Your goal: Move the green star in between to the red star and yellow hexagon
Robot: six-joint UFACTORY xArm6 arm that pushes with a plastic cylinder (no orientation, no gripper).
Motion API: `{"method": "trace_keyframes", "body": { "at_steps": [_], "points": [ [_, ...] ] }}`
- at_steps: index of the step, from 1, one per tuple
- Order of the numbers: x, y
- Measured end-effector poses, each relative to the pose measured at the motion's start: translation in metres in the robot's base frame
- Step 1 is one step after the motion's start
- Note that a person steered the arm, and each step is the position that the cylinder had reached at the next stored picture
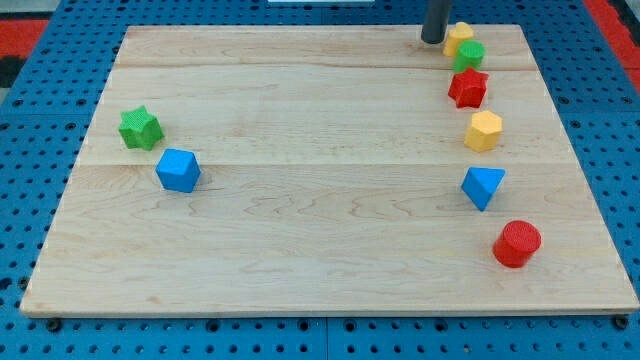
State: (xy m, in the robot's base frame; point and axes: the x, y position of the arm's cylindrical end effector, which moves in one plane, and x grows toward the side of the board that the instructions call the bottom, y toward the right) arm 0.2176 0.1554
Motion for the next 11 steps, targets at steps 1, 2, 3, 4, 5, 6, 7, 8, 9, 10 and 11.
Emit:
{"method": "trace_keyframes", "body": {
  "at_steps": [1,2,3,4,5,6,7,8,9,10,11],
  "points": [
    [-0.010,-0.050],
    [-0.010,-0.140],
    [-0.010,-0.209],
    [-0.003,-0.264],
    [0.003,-0.325],
    [0.007,-0.379],
    [0.028,-0.447],
    [0.036,-0.460],
    [0.039,-0.460],
    [0.094,-0.446],
    [0.148,-0.412]
  ]
}}
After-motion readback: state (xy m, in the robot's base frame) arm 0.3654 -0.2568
